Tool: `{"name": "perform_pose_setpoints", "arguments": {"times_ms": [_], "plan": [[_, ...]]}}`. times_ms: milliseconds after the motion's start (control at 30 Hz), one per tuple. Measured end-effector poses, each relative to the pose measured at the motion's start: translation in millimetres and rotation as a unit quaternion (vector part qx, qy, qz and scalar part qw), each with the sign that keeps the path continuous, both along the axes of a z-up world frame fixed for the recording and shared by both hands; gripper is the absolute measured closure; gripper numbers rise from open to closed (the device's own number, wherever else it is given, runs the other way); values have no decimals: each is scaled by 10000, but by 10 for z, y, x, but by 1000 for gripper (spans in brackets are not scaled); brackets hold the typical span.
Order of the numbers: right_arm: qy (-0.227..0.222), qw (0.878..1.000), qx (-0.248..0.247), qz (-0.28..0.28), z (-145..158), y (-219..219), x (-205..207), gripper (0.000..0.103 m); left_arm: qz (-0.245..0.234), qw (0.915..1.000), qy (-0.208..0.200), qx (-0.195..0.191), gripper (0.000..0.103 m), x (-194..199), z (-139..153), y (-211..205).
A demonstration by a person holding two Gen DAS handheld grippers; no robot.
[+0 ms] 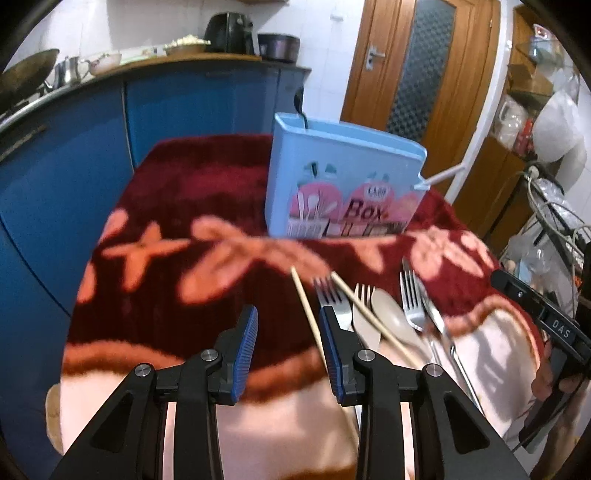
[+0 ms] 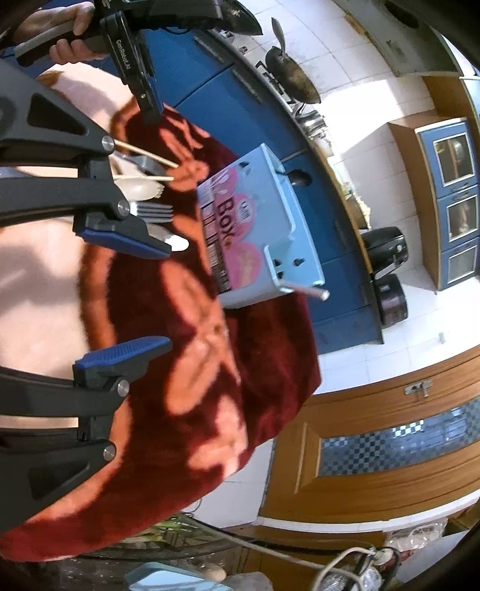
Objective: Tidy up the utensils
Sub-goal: 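Move both open tools back to the remaining utensils on the blanket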
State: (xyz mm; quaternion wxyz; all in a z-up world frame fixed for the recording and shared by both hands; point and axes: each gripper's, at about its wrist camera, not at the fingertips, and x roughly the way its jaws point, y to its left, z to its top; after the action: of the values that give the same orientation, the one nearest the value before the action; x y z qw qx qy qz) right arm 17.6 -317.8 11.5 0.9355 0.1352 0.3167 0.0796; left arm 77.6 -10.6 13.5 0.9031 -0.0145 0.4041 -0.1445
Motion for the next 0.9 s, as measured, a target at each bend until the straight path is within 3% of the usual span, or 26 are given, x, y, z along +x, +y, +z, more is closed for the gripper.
{"name": "perform_pose_setpoints", "arguments": {"times_ms": [500,900], "plan": [[249,9997,77,23,-141,-108,-42,56,-193,9950,975,-117,68,88,-280,-115],[300,9995,51,78,-148,-105,-55,56,-401,9872,1530,191,71,364,-288,-246]]}}
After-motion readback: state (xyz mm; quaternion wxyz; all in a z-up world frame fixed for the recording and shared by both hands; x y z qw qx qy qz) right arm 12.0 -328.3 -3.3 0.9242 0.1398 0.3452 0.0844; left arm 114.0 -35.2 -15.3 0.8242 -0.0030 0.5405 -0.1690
